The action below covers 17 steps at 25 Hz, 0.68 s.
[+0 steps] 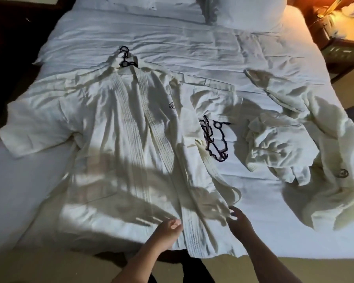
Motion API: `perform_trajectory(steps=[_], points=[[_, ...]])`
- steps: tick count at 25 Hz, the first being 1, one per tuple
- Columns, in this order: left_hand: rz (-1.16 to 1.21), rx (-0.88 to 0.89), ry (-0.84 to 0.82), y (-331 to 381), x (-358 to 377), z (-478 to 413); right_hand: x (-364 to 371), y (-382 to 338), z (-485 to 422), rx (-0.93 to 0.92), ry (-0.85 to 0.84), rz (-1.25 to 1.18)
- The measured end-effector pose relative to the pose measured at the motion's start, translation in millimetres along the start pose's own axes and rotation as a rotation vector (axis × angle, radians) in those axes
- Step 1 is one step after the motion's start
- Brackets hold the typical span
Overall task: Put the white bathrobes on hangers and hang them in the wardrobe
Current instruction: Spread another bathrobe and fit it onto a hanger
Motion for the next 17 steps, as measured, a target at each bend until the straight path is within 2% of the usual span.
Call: perform_trajectory(steps=[3, 6, 8, 10, 12, 14, 16, 17], points=[[0.147, -0.039, 0.136, 14, 28, -32, 24, 5, -56, 0.032, -0.139, -0.076], [0.147, -0.069, 0.254, 11, 39, -35, 29, -21, -61, -0.028, -0.279, 0.046], [0.302, -0.103, 0.365, -5, 28, -22, 15, -25, -76, -0.106, -0.205, 0.162], [0.38, -0.204, 0.541, -41, 7, 2, -5, -16, -89, -0.112, -0.101, 0.132], [0.294, -0.309, 0.658, -76, -6, 26, -6, -4, -82, -0.118, -0.201, 0.147], [0.281, -0.302, 0.585, -74, 2, 24, 3, 10, -69, -0.016, -0.384, 0.098], [0.39, -0.28, 0.511, -68, 17, 4, 7, 10, -58, 0.126, -0.553, -0.085], [0.419, -0.261, 0.534, -66, 17, -2, 7, 7, -56, 0.137, -0.61, -0.152]])
Point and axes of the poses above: each hand's wrist, its own z-axis away from the middle knuckle, its own x-axis out of the palm, y = z × x, the point moved 8 cm from there along -z, towards the middle knuckle, and after that the axes turned 10 degrees about y, right-handed, at the moved point
